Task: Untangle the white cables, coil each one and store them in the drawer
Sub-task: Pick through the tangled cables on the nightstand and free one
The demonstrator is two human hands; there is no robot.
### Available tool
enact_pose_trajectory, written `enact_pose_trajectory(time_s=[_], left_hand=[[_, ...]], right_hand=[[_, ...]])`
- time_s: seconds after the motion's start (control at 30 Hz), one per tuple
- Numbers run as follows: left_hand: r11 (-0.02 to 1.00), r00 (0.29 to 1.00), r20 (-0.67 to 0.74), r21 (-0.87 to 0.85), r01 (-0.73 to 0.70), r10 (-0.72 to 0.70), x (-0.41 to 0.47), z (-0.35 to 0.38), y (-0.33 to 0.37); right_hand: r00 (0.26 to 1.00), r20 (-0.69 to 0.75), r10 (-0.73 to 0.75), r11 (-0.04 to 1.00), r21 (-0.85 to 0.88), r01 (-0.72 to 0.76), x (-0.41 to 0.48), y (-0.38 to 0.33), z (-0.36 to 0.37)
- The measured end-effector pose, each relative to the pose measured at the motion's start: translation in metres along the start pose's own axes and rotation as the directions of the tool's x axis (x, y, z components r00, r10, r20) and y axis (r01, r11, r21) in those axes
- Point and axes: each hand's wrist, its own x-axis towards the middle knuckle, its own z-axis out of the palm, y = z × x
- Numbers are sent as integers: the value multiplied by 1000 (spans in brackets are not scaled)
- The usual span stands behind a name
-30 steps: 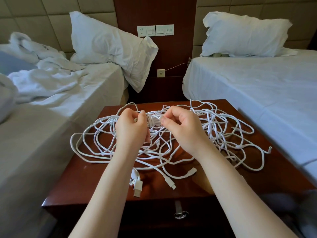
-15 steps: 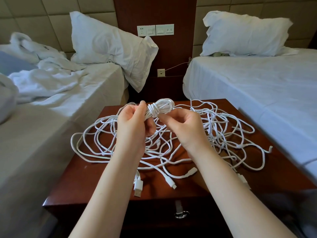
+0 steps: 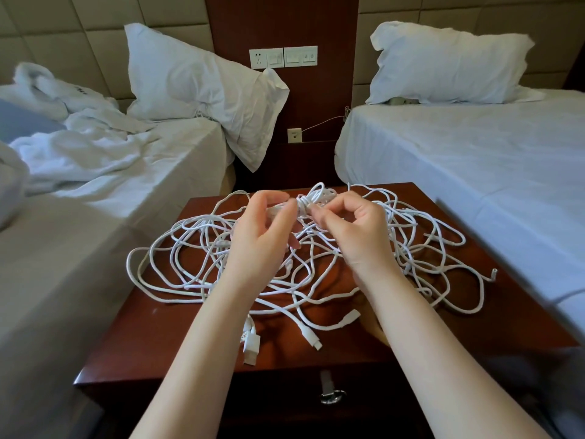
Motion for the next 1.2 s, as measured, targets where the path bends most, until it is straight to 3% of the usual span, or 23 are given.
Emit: enact_pose_trajectory(time_s=[0.1, 0.17, 0.3, 0.4, 0.7, 0.93, 1.2], left_hand=[[992, 992, 73, 67, -109, 104, -2, -2, -3], [978, 984, 42, 114, -177, 174, 0, -3, -4], [974, 976, -130, 168, -151, 173, 3, -2, -9], [976, 974, -165, 182, -122, 153, 3, -3, -9], [976, 966, -201, 176, -128, 163, 3, -3, -16], [915, 986, -103, 396, -80, 131, 5, -9, -20], [875, 989, 0, 467, -128, 145, 5, -12, -18]], right_hand=[[998, 30, 48, 999, 6, -48, 0, -5, -4], [996, 62, 60, 998, 0, -60, 0, -8, -5], [975, 203, 85, 996, -18, -83, 0, -12, -6], [950, 296, 97, 995, -40, -90, 0, -14, -10], [975, 211, 70, 981, -190, -29, 1, -13, -7], [948, 296, 115, 978, -202, -56, 2, -4, -13], [949, 312, 53, 992, -123, -16, 2, 0, -10]])
